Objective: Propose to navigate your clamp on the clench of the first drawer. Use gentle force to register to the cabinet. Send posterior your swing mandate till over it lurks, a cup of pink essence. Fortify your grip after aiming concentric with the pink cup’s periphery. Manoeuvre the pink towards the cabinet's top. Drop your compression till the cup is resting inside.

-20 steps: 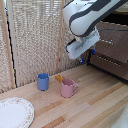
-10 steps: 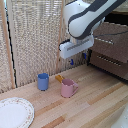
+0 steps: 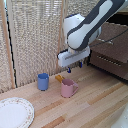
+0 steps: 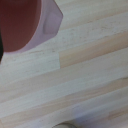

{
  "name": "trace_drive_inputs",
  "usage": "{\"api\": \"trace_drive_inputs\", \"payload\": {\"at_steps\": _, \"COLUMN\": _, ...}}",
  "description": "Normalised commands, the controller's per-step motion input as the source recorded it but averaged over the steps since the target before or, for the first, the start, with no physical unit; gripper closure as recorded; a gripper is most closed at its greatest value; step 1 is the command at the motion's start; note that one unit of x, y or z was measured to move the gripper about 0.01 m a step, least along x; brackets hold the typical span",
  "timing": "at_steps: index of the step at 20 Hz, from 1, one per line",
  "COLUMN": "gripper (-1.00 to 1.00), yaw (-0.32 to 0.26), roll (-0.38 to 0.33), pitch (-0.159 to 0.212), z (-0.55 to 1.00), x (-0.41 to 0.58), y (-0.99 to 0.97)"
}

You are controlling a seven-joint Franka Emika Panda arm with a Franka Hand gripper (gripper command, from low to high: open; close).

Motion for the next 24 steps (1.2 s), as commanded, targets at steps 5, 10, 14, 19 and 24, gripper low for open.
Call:
{"api": "trace_drive_inputs", "payload": {"at_steps": 5, "gripper": -1.0, "yaw": 0.089, "roll": 0.067, "pitch": 0.0, "z": -0.45, "x": 0.066, "y": -0.12}}
{"api": "trace_drive_inputs", "payload": {"at_steps": 10, "gripper": -1.0, "yaw": 0.151, "roll": 0.006, "pitch": 0.013, "z": -0.37, "x": 0.067, "y": -0.24}}
{"api": "trace_drive_inputs", "payload": {"at_steps": 14, "gripper": -1.0, "yaw": 0.197, "roll": -0.027, "pitch": 0.006, "z": -0.31, "x": 0.008, "y": -0.27}}
{"api": "trace_drive_inputs", "payload": {"at_steps": 19, "gripper": 1.0, "yaw": 0.164, "roll": 0.01, "pitch": 0.017, "z": -0.19, "x": -0.06, "y": -0.12}}
{"api": "trace_drive_inputs", "payload": {"at_steps": 24, "gripper": 1.0, "yaw": 0.055, "roll": 0.026, "pitch": -0.008, "z": -0.07, "x": 0.042, "y": -0.08}}
